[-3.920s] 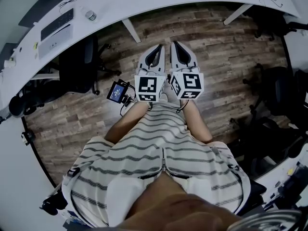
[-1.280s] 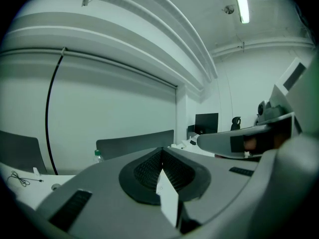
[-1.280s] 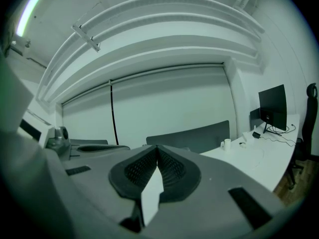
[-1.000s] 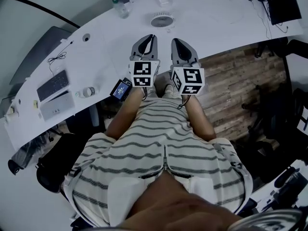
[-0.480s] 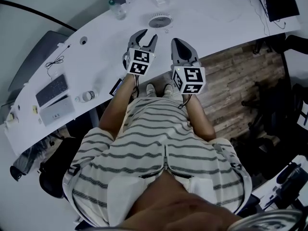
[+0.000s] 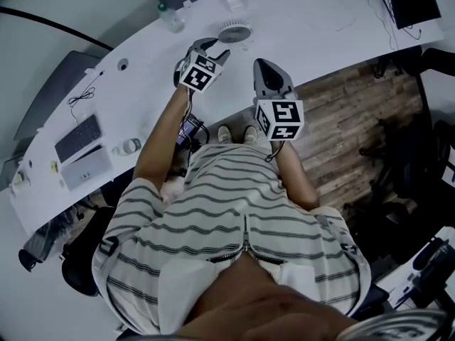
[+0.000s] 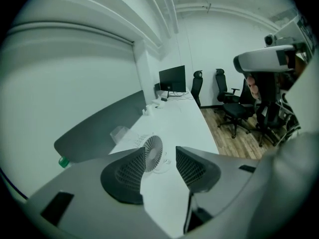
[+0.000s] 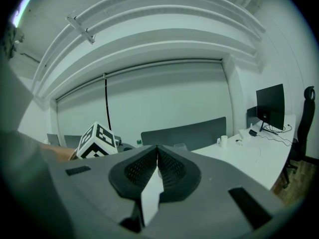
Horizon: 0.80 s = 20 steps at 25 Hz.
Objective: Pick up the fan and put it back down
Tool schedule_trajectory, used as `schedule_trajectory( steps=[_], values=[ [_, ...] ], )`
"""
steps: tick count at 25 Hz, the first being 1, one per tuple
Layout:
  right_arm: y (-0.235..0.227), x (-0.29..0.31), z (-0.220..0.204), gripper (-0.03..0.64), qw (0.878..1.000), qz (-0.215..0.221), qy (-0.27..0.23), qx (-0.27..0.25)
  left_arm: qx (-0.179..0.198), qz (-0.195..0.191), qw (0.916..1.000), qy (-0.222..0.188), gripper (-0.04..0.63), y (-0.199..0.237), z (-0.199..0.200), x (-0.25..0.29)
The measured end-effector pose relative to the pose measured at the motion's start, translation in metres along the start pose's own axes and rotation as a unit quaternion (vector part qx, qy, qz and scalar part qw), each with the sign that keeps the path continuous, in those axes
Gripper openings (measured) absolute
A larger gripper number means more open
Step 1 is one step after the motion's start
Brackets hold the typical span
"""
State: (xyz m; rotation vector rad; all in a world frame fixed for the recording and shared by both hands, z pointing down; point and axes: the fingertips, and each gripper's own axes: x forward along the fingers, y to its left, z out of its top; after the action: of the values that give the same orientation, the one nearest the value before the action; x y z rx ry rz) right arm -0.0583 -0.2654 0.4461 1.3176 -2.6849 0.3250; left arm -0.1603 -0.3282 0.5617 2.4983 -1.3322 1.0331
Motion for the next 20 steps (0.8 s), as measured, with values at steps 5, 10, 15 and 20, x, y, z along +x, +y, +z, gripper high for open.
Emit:
schedule_trajectory(
  steps=[5, 10, 15, 20],
  values=[
    [-0.003, -0.002, -0.004, 0.012, 1.000, 0.000, 0.003, 0.016, 0.010, -0.037, 0.9991, 0.017, 0.200, 0.010, -0.002, 0.014],
    [-0.008, -0.003, -0.006, 0.012, 1.000, -0.007, 0.007, 0.018, 0.058, -0.059, 0.9964, 0.019, 0.236, 0.018, 0.002, 0.024],
    [-0.011, -0.001, -0.007, 0.012, 1.000, -0.010, 0.009, 0.019, 0.109, -0.073, 0.9908, 0.032, 0.241, 0.027, 0.008, 0.037],
    [-0.008, 0.003, -0.008, 0.012, 1.000, -0.008, 0.012, 0.015, 0.166, -0.114, 0.9778, 0.057, 0.239, 0.030, 0.005, 0.053]
  ],
)
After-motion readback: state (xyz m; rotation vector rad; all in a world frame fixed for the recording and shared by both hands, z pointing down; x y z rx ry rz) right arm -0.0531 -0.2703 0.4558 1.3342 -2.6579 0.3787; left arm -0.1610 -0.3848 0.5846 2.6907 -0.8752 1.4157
